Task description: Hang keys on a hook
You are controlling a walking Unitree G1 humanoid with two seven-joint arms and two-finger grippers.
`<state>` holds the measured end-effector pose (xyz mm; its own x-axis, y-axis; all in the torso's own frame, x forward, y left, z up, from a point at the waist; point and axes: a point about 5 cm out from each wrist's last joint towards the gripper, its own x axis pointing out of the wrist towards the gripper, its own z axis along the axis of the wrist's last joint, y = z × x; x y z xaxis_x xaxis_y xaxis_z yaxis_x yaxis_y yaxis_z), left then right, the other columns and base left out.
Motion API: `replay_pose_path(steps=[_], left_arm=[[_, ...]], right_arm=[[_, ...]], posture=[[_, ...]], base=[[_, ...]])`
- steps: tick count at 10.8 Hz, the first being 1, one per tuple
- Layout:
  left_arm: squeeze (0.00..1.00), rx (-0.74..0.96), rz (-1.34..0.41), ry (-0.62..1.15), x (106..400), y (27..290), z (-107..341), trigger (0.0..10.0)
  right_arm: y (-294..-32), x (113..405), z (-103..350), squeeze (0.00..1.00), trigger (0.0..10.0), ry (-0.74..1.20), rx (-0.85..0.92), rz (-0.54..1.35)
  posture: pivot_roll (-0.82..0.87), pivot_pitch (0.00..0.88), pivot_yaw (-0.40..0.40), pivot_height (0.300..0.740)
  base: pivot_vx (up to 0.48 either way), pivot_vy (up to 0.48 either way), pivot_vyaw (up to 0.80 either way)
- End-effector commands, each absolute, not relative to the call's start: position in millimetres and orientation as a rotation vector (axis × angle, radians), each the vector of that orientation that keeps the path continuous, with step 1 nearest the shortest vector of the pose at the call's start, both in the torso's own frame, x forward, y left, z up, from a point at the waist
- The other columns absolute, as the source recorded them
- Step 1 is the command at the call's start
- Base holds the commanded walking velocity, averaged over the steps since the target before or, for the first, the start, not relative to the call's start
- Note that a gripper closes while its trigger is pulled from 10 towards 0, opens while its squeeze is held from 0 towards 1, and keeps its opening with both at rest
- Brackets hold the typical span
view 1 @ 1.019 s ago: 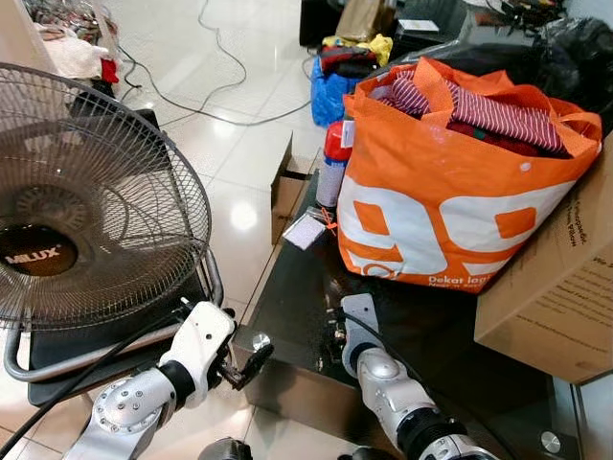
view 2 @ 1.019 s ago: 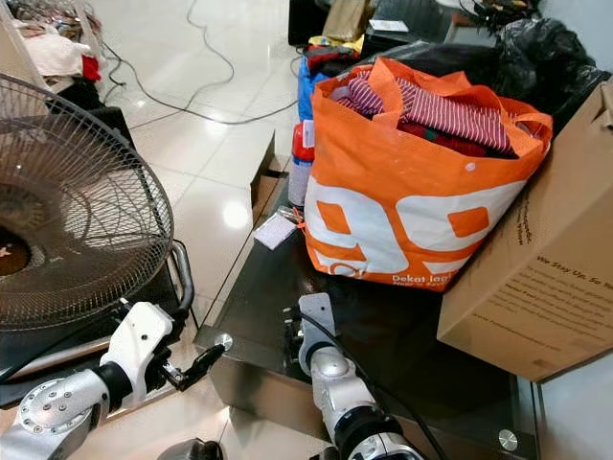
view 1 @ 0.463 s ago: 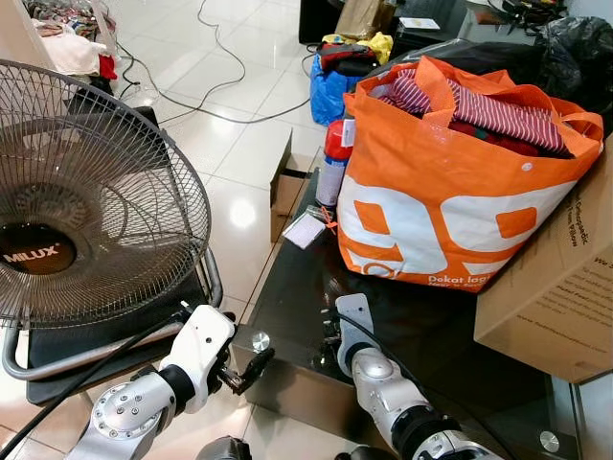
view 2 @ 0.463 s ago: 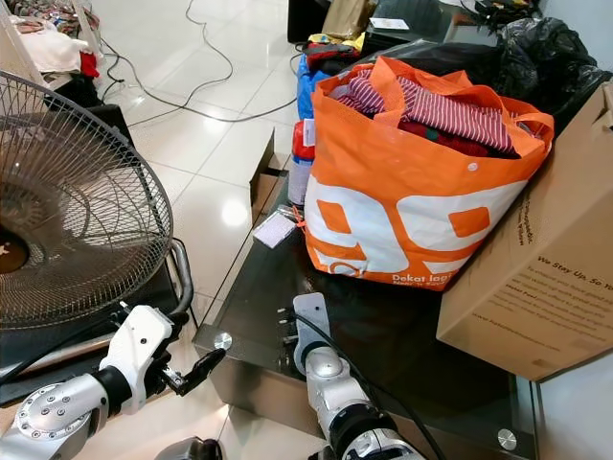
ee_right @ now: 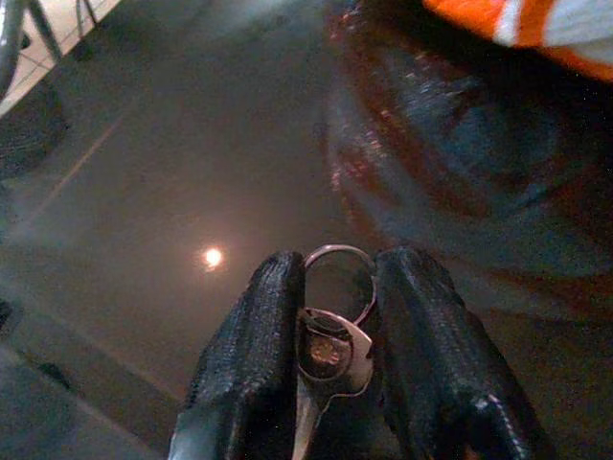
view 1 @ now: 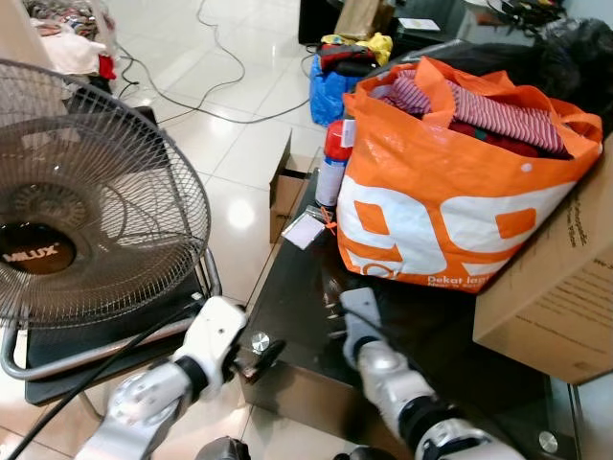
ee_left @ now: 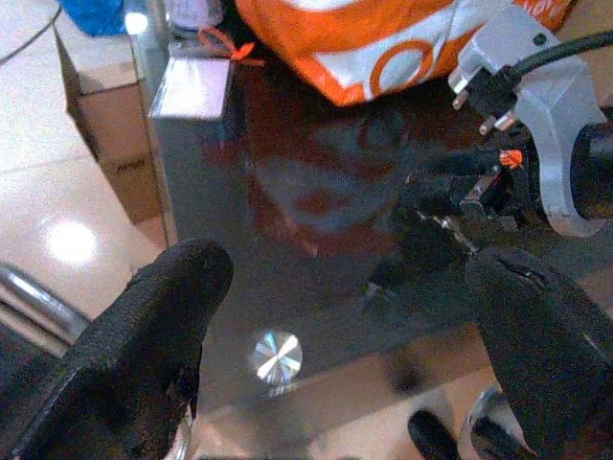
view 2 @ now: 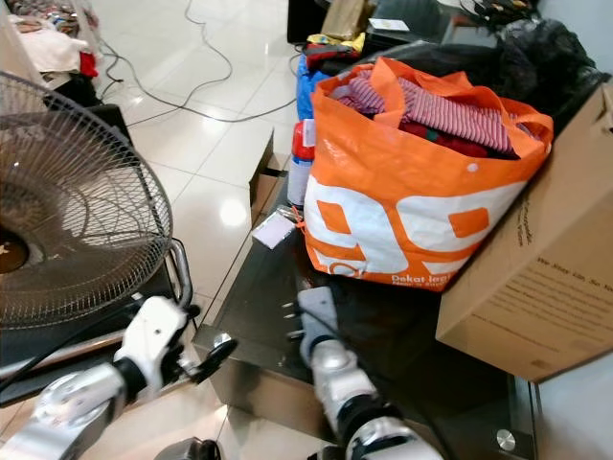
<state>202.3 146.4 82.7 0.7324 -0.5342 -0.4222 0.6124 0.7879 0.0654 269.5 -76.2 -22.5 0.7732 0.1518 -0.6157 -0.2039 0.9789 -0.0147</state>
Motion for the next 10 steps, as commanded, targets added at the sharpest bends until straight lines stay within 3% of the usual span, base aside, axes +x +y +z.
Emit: replay_pose_path(steps=[1,3,6,8,10], left_arm=[[0.00,0.216,-0.641,0.386,205.9,142.0,81.9,10.0],[0.00,0.214,-0.641,0.337,217.0,134.4,86.1,10.0],[0.00,0.190,-0.523,0.203,239.8,131.6,109.4,10.0],[0.00,0.193,-0.455,0.124,254.7,132.0,126.5,10.0],[0.00,0.193,-0.416,0.086,262.5,134.1,134.5,10.0]], right_arm=[[-80.1,274.5,-19.3,0.00,0.0,0.647,-0.088,0.198],[-90.8,292.8,-0.8,0.00,0.0,0.557,-0.036,0.226],[-136.8,324.1,82.9,0.00,0.0,0.191,0.098,0.183],[-159.9,309.0,127.9,0.00,0.0,0.051,0.135,0.147],[-166.4,286.3,140.7,0.00,0.5,0.016,0.158,0.110]], posture=[[-0.04,0.005,-0.079,0.740],[-0.04,0.000,-0.080,0.740],[-0.03,0.000,-0.078,0.740],[0.00,0.000,-0.081,0.740],[0.02,0.000,-0.087,0.740]], base=[[0.000,0.000,0.00],[0.000,0.000,0.00],[0.000,0.000,0.00],[0.000,0.000,0.00],[0.000,0.000,0.00]])
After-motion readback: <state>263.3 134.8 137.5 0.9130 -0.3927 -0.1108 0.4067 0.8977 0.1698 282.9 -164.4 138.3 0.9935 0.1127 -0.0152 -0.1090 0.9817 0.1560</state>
